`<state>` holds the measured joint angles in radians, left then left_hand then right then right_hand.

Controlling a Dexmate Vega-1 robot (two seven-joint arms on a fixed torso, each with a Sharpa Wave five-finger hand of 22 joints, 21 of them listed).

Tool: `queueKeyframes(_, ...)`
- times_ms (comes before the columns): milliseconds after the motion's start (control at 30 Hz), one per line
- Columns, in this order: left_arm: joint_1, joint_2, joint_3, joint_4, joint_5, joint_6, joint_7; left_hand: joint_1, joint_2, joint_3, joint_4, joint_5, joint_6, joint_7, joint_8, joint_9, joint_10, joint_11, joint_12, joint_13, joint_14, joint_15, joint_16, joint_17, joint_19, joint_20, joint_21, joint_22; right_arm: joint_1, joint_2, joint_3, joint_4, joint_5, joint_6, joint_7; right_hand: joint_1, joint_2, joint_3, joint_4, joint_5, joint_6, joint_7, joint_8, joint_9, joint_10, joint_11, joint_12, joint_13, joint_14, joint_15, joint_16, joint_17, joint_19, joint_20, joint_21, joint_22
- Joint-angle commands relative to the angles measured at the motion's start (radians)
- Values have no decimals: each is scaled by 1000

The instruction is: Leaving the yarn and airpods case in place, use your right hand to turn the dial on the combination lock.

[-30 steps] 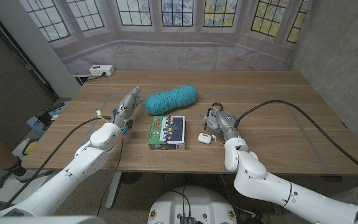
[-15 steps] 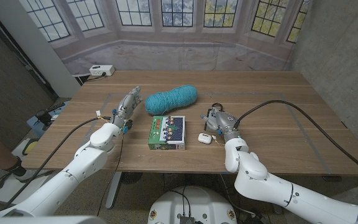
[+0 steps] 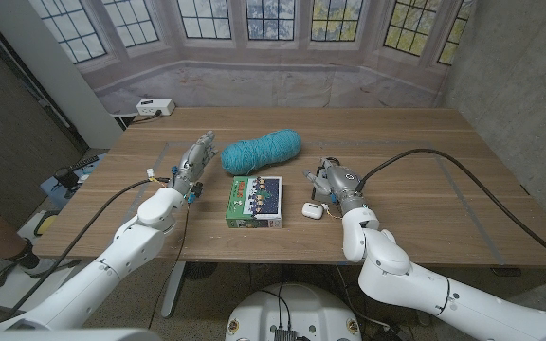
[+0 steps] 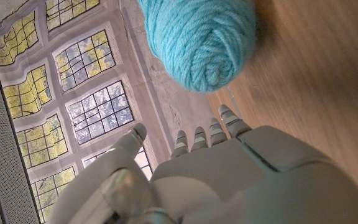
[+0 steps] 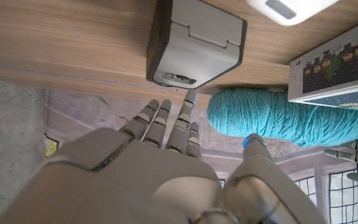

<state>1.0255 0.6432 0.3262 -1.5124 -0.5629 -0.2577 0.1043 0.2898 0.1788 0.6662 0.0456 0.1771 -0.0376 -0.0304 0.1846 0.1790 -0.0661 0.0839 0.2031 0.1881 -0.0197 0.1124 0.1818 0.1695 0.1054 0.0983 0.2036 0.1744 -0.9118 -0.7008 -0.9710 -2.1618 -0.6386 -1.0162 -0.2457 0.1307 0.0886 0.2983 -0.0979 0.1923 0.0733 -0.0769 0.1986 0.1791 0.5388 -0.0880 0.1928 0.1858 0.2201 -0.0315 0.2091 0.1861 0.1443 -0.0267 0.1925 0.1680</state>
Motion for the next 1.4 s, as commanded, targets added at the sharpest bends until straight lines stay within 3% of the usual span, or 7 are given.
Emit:
queueKeyframes(33,3,0,-4,2,-2,-6,-2,15,1,8,4,-1,-5,-2,2,2,8,5,4,3,6,-1,0,4,7,1,-3,2,0,7,10,-7,-32,16,3,-7,-1,6,-2,-3,13,0,-1,4,2,-5,-3,3,8,0,-4,3,6,2,-2,0)
queueKeyframes(267,4,1,-5,4,-4,-7,-5,15,0,9,4,0,1,0,4,2,8,5,4,3,6,-3,0,4,8,1,-3,2,-8,8,23,-13,-36,21,12,-7,-1,8,-4,-3,18,-3,0,4,0,-6,-3,4,9,0,-4,3,5,-10,-3,0)
queueKeyframes(600,-5,-4,0,12,-2,-9,-10,15,0,9,4,-1,12,3,7,2,10,6,4,3,5,-1,-1,4,7,1,-4,2,-22,5,40,-21,-54,46,4,-6,0,12,-6,-3,31,-8,2,4,-39,-1,-15,5,16,0,-3,3,26,1,2,-1)
queueKeyframes(1400,15,-10,-2,-26,10,7,37,9,-2,8,11,-1,19,3,7,3,10,6,4,3,5,-2,0,5,6,1,-4,2,-40,36,138,31,21,177,-45,-6,-1,19,-10,-4,56,-24,7,5,-97,10,-19,7,11,-9,-7,3,39,9,1,-1)
